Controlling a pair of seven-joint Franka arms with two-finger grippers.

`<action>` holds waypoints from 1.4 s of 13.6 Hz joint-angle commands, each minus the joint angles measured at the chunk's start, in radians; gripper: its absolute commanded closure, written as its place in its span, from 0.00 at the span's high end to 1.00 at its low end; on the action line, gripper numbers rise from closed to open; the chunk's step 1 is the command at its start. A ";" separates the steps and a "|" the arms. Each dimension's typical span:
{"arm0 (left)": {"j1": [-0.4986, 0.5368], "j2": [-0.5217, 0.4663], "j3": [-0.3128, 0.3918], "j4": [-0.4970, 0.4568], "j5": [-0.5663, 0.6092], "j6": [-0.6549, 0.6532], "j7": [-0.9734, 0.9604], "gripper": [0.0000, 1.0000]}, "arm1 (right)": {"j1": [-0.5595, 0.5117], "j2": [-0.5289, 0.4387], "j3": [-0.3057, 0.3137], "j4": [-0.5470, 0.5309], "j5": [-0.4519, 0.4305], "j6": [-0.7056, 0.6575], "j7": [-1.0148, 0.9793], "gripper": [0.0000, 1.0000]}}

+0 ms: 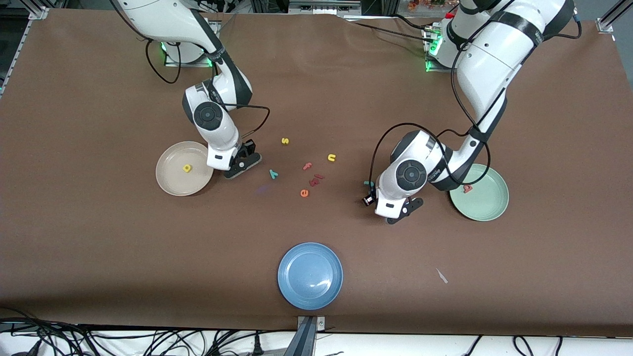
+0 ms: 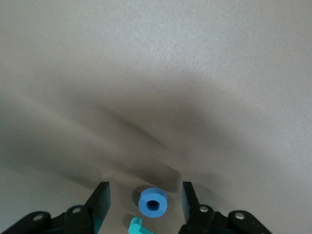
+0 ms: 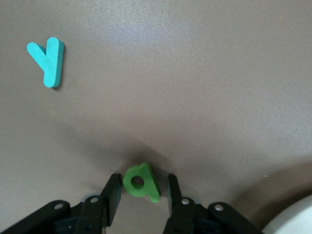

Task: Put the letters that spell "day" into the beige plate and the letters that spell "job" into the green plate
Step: 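Grasp the green a and blue o with the right and left grippers, then place the right gripper's green a and left gripper's blue o on their plates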

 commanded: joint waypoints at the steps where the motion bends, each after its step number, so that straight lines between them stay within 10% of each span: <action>1: -0.019 0.010 0.000 0.011 0.016 0.001 -0.031 0.65 | 0.006 0.014 0.001 0.007 0.002 0.023 0.001 0.06; 11: -0.004 0.004 0.000 0.016 -0.002 -0.012 -0.033 0.04 | 0.001 -0.177 -0.212 -0.009 0.002 -0.304 -0.054 0.08; 15: 0.101 -0.094 -0.029 0.020 -0.007 -0.151 0.057 0.01 | -0.004 -0.140 -0.237 -0.057 0.003 -0.281 -0.054 0.12; 17: 0.233 -0.137 -0.087 0.017 -0.039 -0.268 0.192 0.01 | -0.008 -0.108 -0.237 -0.057 0.005 -0.255 -0.053 0.26; 18: 0.300 -0.154 -0.110 0.016 -0.039 -0.334 0.264 0.01 | -0.008 -0.109 -0.237 -0.057 0.005 -0.259 -0.039 0.81; 19: 0.354 -0.164 -0.118 0.014 -0.039 -0.403 0.353 0.01 | -0.008 -0.121 -0.237 -0.052 0.003 -0.267 -0.039 1.00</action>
